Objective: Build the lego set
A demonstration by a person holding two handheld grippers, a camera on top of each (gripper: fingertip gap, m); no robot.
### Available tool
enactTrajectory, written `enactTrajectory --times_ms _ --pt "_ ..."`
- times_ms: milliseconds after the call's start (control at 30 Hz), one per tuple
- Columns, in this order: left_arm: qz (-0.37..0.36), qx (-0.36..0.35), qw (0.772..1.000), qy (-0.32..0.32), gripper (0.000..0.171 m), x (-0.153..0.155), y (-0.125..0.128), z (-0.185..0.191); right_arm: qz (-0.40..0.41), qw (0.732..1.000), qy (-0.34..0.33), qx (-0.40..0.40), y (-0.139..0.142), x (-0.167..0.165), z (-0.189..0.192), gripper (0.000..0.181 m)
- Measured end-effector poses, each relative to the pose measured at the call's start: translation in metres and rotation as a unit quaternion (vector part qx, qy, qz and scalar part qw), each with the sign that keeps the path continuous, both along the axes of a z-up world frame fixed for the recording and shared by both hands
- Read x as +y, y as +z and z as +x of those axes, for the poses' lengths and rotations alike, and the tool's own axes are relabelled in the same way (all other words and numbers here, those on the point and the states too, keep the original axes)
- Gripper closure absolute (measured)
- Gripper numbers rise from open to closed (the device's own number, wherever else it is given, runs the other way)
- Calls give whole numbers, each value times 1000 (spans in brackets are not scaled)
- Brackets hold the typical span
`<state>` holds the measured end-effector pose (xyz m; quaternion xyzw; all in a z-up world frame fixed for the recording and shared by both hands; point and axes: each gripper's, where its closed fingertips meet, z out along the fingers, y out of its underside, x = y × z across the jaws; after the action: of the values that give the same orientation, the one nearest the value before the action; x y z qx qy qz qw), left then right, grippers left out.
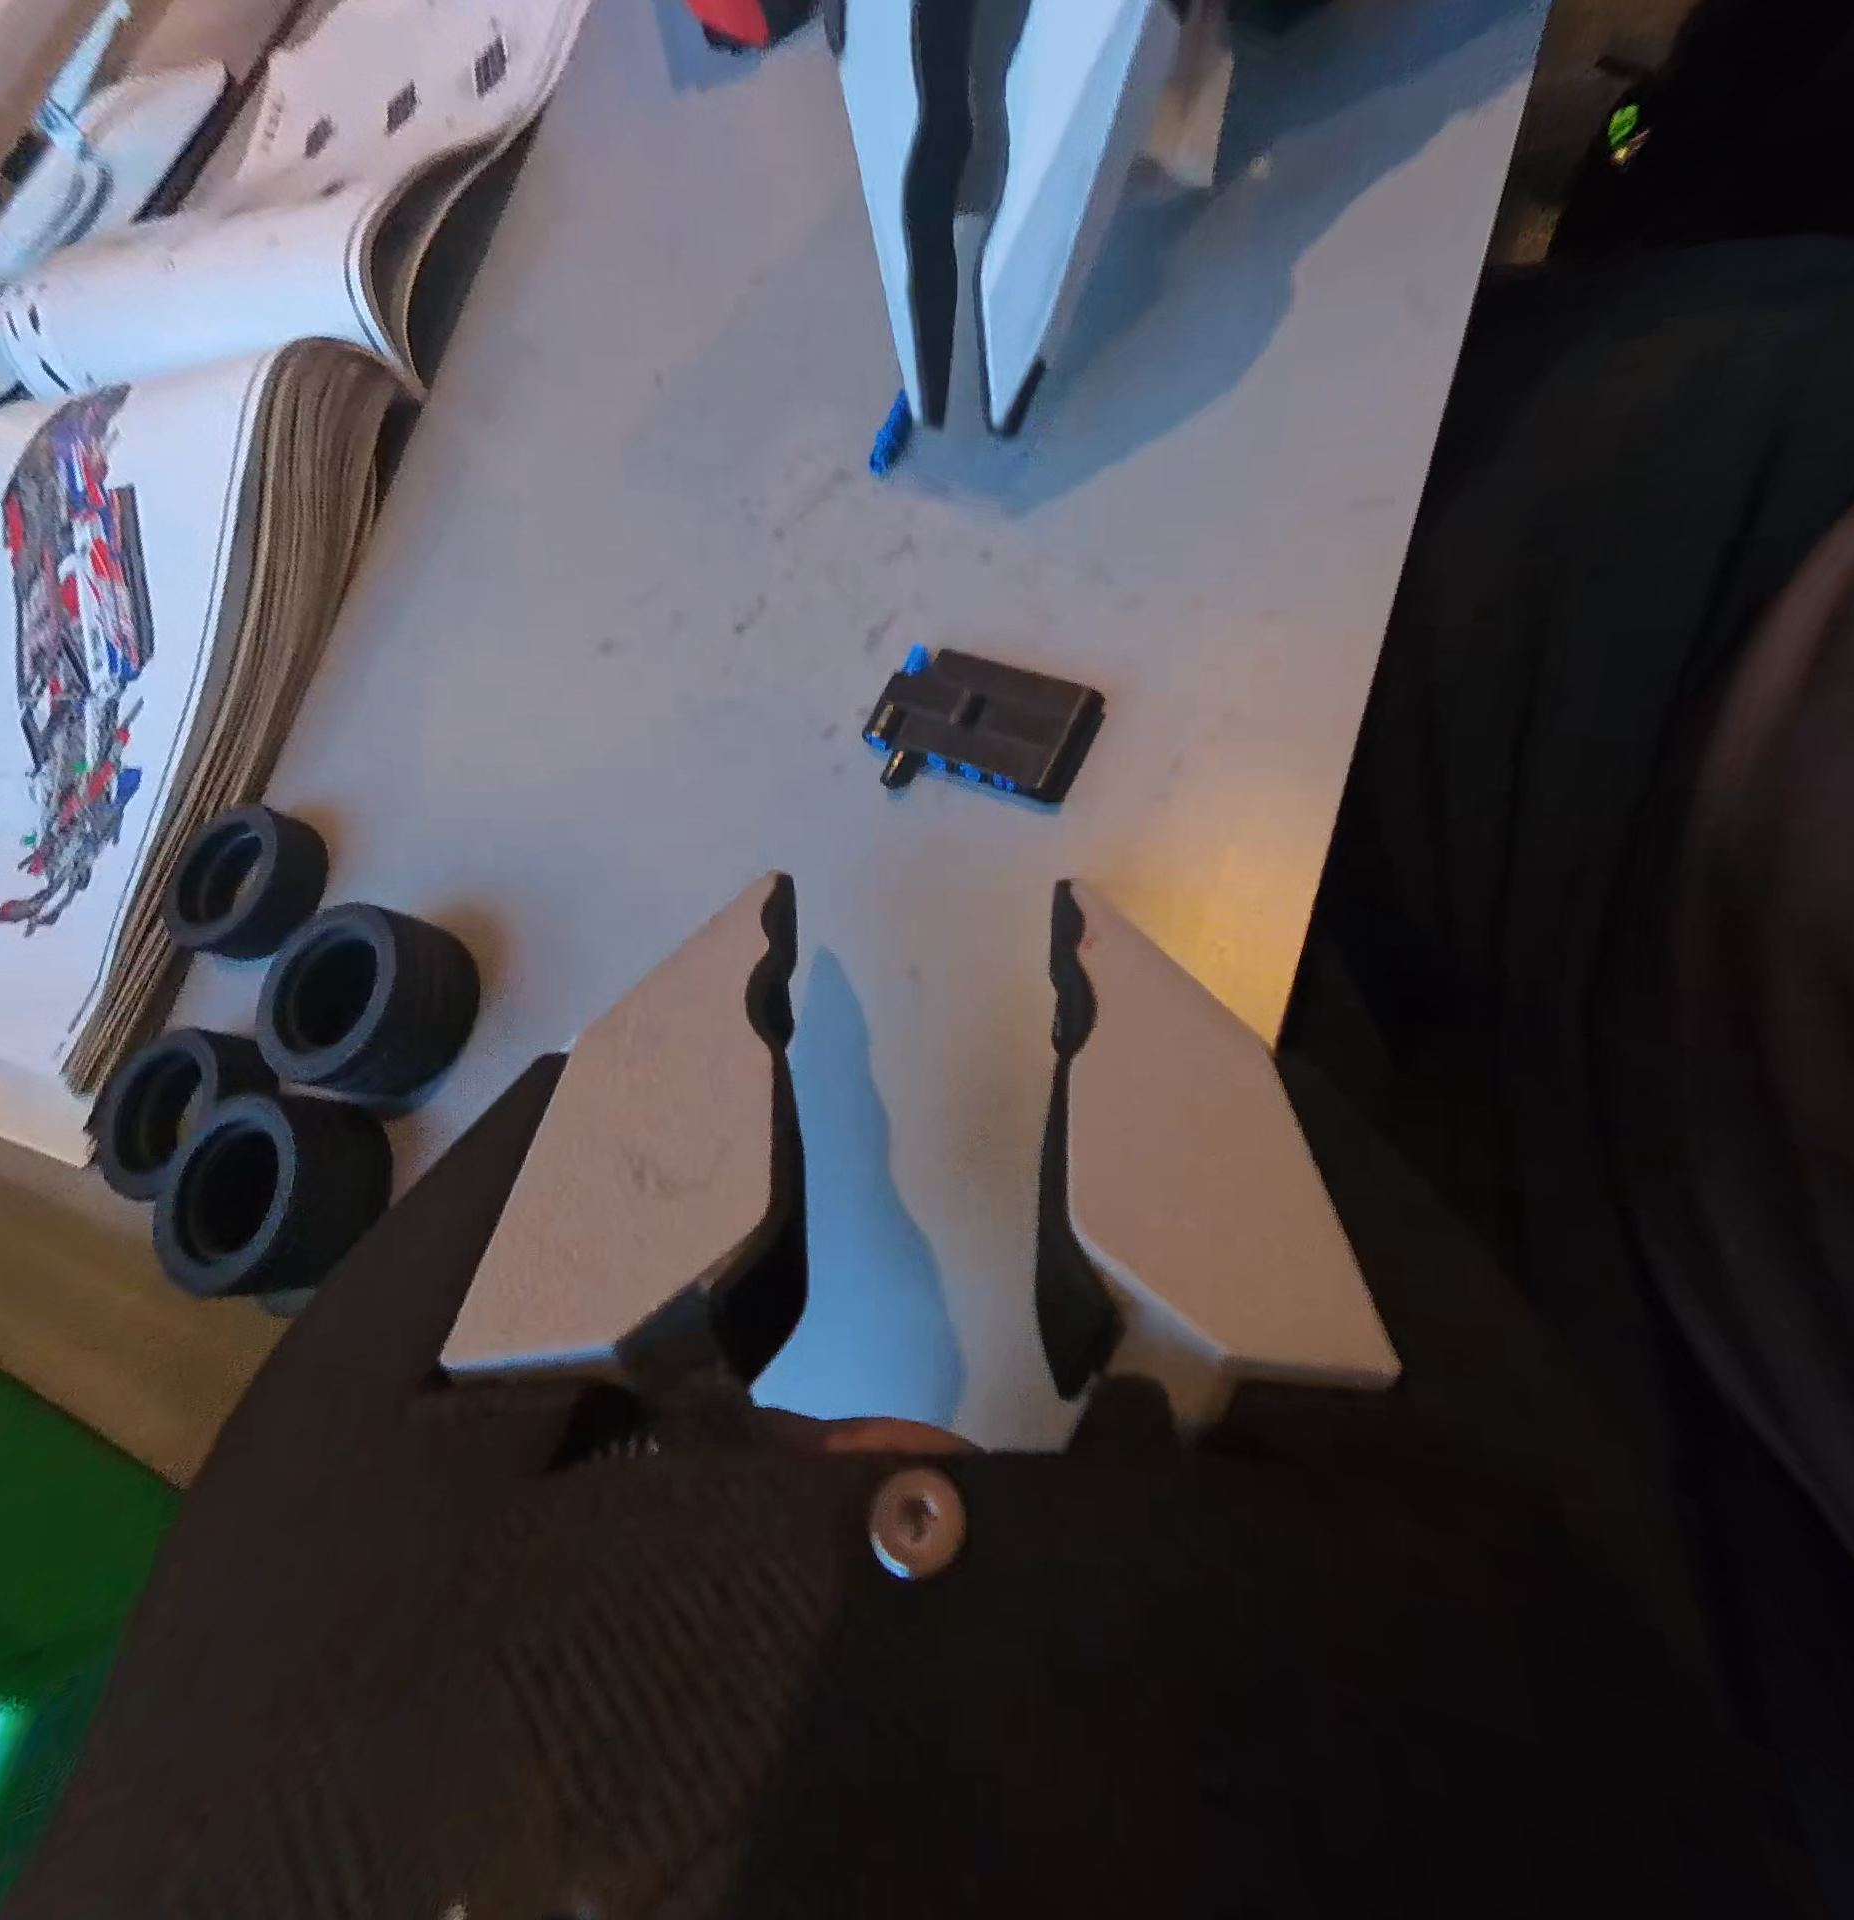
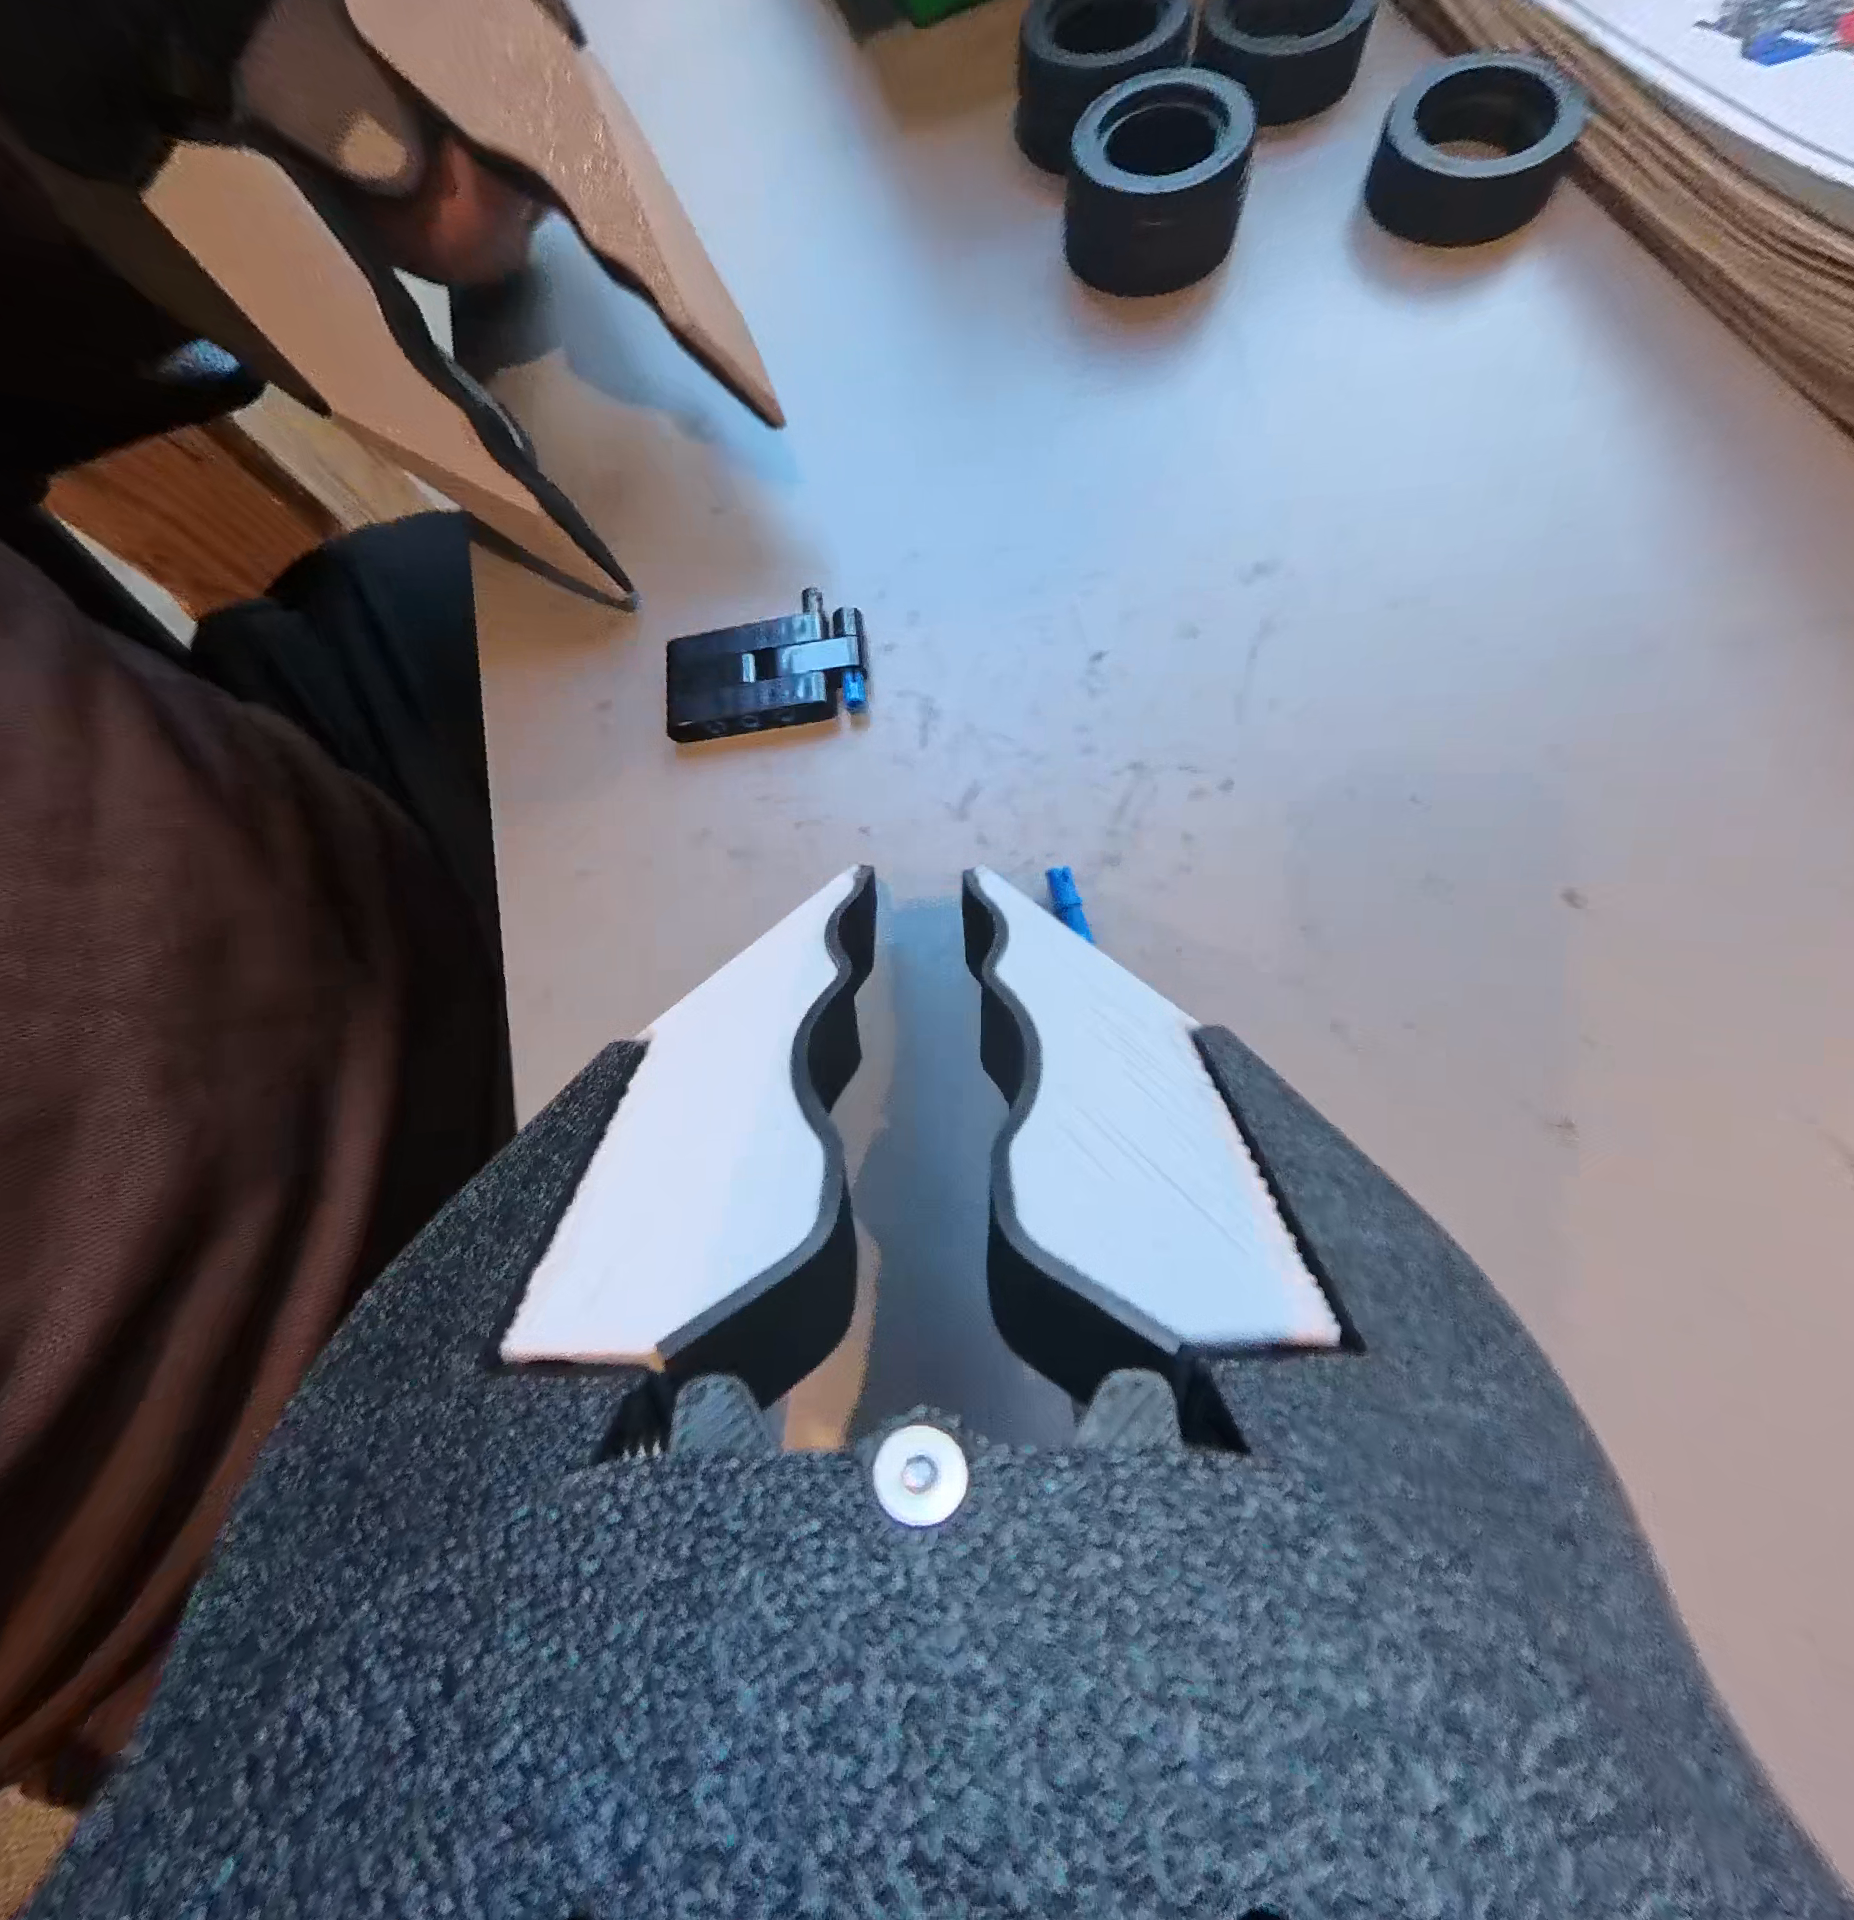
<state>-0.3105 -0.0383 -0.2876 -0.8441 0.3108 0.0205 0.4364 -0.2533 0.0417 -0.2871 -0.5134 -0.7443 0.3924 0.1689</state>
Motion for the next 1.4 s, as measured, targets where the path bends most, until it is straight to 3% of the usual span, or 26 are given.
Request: enactTrajectory --times_ms 300,467,733,1133,1267,1400 --pt "-50 -47 997 -29 135 -1 -7 5 -64 994 -17 91 29 19 3 171" --pt "-52 -46 997 -42 142 -3 -7 9 -65 993 -33 98 30 25 0 174" --pt "-19 0 999 -49 149 -4 -6 11 -55 992 -53 99 29 31 -2 168" --pt "-71 -59 994 -67 160 -6 -10 15 -136 974 -43 178 62 38 8 157" --pt "-76 -68 993 -60 156 -5 -10 13 -133 975 -44 175 60 41 6 149" --pt "-81 -77 992 -57 141 -4 -9 13 -96 985 -34 140 46 40 3 144"
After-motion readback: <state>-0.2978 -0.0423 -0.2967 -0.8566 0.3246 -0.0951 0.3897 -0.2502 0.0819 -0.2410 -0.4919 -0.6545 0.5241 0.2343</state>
